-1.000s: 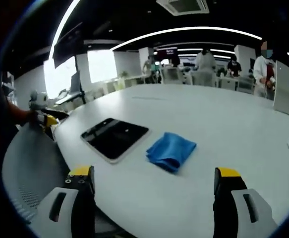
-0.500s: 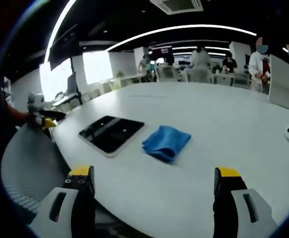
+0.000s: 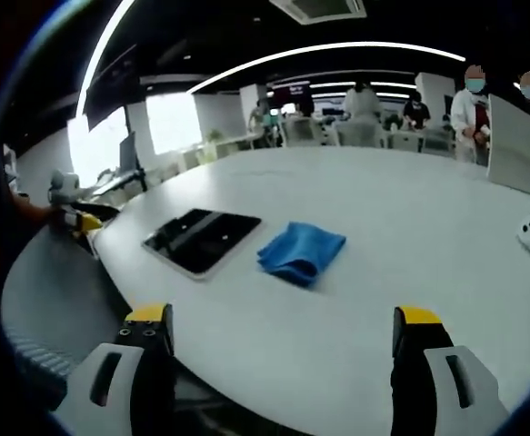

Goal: Wipe the mirror surface with the cleaning cloth until all visible marks leave the cleaned area.

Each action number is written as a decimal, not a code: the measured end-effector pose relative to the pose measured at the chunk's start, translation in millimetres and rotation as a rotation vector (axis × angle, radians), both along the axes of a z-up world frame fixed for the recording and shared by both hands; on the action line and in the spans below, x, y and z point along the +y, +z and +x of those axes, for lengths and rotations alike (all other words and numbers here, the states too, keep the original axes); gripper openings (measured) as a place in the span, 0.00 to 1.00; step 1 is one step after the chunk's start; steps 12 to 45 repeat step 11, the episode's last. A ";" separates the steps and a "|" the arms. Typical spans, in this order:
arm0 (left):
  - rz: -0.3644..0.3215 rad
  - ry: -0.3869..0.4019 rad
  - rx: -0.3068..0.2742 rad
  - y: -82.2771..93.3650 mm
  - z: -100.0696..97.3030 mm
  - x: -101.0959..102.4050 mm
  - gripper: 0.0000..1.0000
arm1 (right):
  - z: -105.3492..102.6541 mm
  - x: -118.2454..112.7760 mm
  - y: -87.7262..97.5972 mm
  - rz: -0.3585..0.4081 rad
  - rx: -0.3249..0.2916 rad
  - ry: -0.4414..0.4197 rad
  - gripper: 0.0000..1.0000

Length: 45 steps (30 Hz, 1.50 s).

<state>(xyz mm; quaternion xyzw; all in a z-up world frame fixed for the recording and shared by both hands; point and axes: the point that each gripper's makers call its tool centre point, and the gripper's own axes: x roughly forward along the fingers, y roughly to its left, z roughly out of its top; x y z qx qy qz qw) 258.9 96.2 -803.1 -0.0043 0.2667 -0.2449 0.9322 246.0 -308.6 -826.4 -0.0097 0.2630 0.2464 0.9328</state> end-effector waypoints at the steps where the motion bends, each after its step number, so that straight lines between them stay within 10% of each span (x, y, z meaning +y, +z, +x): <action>1: 0.000 -0.002 0.002 -0.3 -0.3 -0.4 0.99 | 0.6 -0.2 -0.2 0.000 -0.002 0.001 1.00; 45: 0.010 -0.002 0.005 -2.8 0.1 0.4 0.99 | 0.5 5.2 -5.8 0.021 0.013 -0.002 1.00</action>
